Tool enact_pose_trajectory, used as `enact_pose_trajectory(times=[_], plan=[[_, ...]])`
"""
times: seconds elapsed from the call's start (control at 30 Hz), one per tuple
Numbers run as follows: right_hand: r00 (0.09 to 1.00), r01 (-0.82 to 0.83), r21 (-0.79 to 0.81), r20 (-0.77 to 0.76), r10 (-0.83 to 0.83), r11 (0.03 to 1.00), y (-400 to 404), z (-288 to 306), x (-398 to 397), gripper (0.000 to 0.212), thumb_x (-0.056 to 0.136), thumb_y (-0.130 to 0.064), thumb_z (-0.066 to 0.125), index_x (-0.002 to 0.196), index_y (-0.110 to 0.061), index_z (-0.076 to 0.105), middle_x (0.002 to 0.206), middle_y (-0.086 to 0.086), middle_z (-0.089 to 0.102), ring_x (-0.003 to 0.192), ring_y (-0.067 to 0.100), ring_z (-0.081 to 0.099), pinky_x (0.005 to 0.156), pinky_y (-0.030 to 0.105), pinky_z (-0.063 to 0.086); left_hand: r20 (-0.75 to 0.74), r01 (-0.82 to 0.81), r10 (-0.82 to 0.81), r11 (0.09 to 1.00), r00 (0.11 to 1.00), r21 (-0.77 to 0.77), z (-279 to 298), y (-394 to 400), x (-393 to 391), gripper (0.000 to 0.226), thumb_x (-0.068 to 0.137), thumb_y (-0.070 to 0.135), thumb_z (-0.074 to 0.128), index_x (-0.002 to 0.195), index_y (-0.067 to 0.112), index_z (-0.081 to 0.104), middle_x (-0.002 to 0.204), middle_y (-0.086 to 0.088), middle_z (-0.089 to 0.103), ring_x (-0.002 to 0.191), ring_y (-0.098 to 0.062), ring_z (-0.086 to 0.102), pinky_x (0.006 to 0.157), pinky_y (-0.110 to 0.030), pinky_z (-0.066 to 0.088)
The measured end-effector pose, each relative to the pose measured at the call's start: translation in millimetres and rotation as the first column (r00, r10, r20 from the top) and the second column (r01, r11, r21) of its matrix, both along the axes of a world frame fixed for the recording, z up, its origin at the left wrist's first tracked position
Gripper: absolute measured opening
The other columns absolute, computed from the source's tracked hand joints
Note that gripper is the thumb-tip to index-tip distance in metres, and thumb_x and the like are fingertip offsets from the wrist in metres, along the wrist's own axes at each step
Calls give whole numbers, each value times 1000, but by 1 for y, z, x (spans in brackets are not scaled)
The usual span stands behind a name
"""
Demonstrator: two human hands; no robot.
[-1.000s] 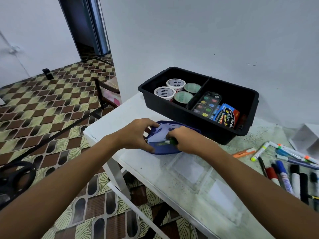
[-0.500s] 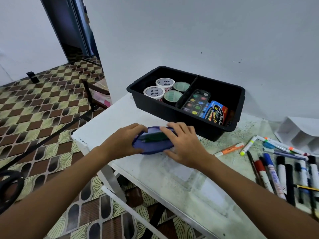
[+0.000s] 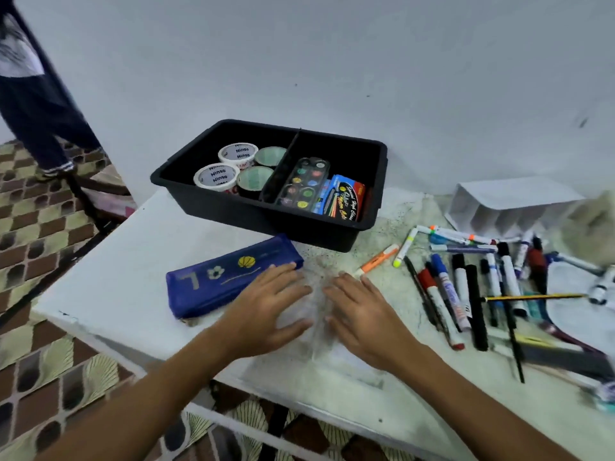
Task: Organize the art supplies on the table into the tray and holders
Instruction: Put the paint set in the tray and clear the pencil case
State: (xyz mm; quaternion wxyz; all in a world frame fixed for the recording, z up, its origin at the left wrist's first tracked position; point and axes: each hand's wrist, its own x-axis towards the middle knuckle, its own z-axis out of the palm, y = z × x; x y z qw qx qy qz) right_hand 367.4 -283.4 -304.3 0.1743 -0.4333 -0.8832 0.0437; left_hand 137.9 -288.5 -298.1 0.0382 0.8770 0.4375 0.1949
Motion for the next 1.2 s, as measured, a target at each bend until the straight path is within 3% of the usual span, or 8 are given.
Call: enact_pose_trajectory(times=[0.17,0.27,0.4,0.63,0.77,0.9,1.07,1.2], plan=[[993,88,-55,83,-83,995,-12,-12,29,59,103,-46,21,132,-8,55,142,13,50,136,29,42,113,40,20,-174,31,-45,996,984,-82,-17,11,30,81,92,74,18,149,18,31,157,-4,20,148,-20,10,120,-40,-2],[997,64,-103,52,-59,993,-10,-14,30,60,102,-47,19,131,-9,56,144,14,48,139,29,38,116,37,16,-225,45,-60,997,972,-70,-20,13,29,75,94,72,23,146,19,39,153,-9,33,144,-27,23,116,-38,4],[970,2,-123,-243,-32,992,-5,-7,36,40,100,-33,42,126,-9,60,138,12,54,134,26,43,115,32,25,-199,-2,-14,997,980,-81,-16,21,32,76,88,76,28,141,24,46,150,-7,41,142,-26,31,118,-43,13],[896,99,-71,-427,-120,993,-9,15,108,25,91,-10,49,107,-6,69,106,6,69,98,18,64,87,29,52,-20,80,-80,997,997,-24,1,39,109,54,83,56,49,119,18,63,129,-10,58,124,-30,49,104,-48,40],[879,316,-62,-356,-317,947,-7,32,187,21,88,-5,56,102,-7,71,97,6,71,90,24,66,77,39,56,44,231,-230,973,972,-22,7,42,182,55,81,53,52,121,17,63,132,-9,57,131,-30,45,112,-41,27],[836,511,-115,-164,-524,852,3,53,256,25,85,-3,65,109,-10,71,105,9,69,102,28,60,84,40,49,59,255,-249,947,967,-196,11,55,239,61,84,55,49,135,21,53,145,-4,46,141,-23,31,116,-47,23],[818,560,-137,242,-521,817,20,59,284,30,89,-32,65,118,-26,67,117,3,56,115,27,41,92,39,37,48,237,-232,959,971,-152,14,68,284,44,88,44,56,123,18,63,125,0,58,123,-18,44,101,-36,31],[816,522,-123,361,-452,844,26,65,280,15,89,-37,63,102,-30,69,117,-4,52,120,22,35,94,40,25,21,188,-187,976,982,-113,8,68,298,31,88,42,57,103,19,72,108,3,61,110,-18,47,93,-38,33]])
